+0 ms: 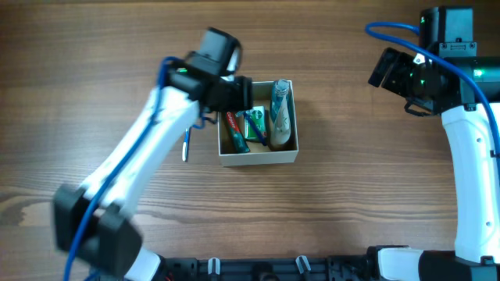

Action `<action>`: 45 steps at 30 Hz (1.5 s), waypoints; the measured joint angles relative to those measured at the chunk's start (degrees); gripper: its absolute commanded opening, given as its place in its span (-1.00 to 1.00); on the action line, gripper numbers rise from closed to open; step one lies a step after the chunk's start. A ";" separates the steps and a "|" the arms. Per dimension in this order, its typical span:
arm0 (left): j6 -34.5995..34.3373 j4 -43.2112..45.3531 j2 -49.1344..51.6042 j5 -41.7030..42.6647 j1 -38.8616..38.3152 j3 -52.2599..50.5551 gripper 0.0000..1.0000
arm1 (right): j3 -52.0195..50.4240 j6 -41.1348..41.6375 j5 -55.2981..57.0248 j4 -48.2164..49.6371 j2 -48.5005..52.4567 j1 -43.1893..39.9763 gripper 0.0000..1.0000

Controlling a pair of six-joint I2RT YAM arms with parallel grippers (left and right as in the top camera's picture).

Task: Pack container
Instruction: 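Grasp the blue toothbrush with the left gripper, place in box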

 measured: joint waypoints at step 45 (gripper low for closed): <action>14.95 -5.05 10.69 -5.73 15.61 -6.51 -0.92 | 0.00 0.00 0.00 0.15 0.00 0.00 1.00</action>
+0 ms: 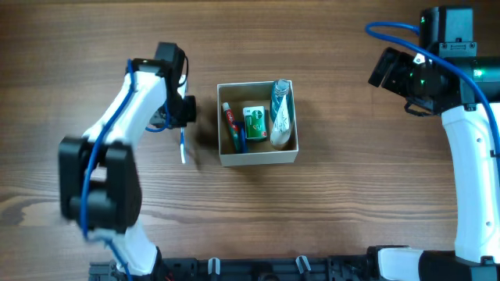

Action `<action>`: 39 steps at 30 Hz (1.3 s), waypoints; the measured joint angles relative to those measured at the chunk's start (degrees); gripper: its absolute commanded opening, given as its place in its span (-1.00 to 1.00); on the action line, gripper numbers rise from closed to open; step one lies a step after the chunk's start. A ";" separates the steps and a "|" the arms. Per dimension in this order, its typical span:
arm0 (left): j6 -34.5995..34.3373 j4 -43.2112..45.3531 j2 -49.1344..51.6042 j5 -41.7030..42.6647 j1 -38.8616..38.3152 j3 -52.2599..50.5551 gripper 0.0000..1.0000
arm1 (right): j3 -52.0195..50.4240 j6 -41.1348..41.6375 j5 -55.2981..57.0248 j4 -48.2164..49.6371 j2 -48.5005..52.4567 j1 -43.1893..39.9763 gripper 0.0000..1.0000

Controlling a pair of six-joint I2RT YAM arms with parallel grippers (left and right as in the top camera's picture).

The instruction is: Pack container

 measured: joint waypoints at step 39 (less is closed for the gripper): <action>-16.15 4.85 -37.55 -6.86 -16.96 0.15 1.00 | 0.00 0.00 0.00 0.00 0.00 0.00 0.99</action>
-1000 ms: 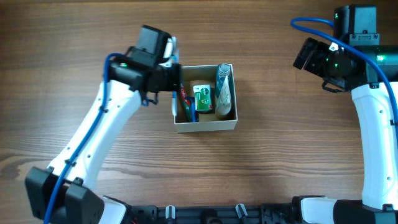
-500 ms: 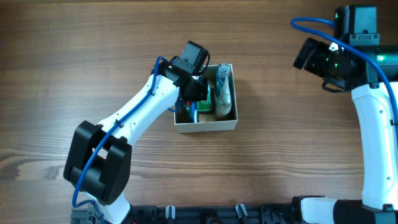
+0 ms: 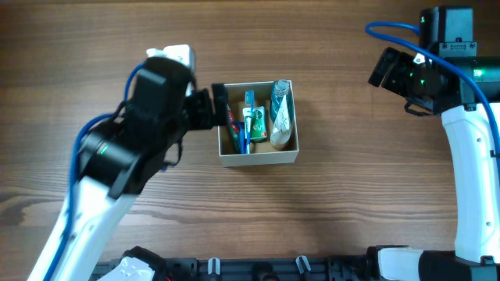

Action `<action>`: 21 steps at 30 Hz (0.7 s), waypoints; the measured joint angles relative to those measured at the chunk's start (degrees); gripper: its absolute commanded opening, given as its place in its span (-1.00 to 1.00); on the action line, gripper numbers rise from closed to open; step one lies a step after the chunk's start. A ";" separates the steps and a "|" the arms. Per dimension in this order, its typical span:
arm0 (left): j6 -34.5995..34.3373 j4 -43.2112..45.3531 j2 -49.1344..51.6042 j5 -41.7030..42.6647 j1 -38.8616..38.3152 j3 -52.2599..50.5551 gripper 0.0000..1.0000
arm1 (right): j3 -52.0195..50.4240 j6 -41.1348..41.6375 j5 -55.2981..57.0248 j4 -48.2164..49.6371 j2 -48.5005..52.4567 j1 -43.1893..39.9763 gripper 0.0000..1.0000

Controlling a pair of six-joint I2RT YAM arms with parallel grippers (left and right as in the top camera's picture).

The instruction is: Pack container

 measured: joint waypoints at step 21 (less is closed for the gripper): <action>7.89 2.75 -36.98 -5.05 28.15 -24.68 1.00 | 0.00 0.00 0.00 0.00 0.00 0.00 1.00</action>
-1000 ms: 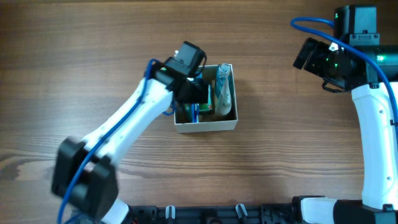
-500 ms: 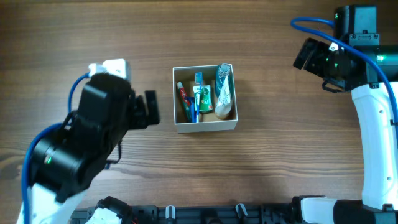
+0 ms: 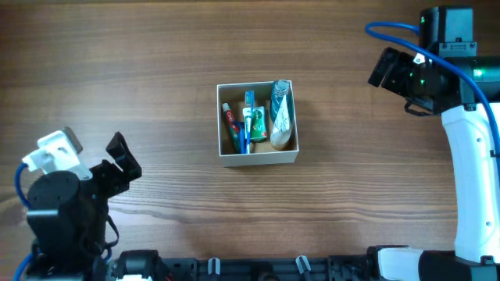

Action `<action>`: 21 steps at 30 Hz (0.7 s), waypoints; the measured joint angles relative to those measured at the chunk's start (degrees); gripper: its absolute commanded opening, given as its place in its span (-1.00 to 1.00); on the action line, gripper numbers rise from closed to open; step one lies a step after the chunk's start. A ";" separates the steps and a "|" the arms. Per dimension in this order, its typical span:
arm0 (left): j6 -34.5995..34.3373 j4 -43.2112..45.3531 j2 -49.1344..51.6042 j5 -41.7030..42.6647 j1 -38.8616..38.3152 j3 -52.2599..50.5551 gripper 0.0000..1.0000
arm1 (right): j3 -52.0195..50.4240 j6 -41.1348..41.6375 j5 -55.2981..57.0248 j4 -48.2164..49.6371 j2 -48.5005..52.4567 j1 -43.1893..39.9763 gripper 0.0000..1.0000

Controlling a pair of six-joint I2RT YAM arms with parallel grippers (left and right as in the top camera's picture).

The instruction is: Pack container

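Note:
A white open box (image 3: 258,158) sits mid-table. Inside lie a red tube (image 3: 230,121), a blue toothbrush (image 3: 248,117), a green packet (image 3: 255,123) and a teal-and-white pouch (image 3: 282,115). My left gripper (image 3: 124,157) hangs far off at the lower left, well clear of the box, its fingers spread with nothing between them. At the top right my right gripper (image 3: 384,69) points left toward the table, also far from the box; the state of its fingers does not show.
Bare wooden table (image 3: 351,195) surrounds the box. The left arm's body (image 3: 58,207) fills the lower left corner. The right arm's white link (image 3: 473,179) runs down the right edge.
My left arm has gone from the box's left wall to the lower left corner. The toothbrush stays in the box. The right arm has not moved.
My left gripper was over the box's left part while a blue toothbrush lay on the table beside the box. Then the gripper was at that toothbrush. Then the toothbrush was in the box with the gripper at its wall. Now the arm is withdrawn.

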 measured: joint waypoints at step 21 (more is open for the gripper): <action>2.99 13.25 -27.34 13.86 2.01 -40.09 1.00 | 0.00 0.00 0.00 0.00 0.04 0.00 0.99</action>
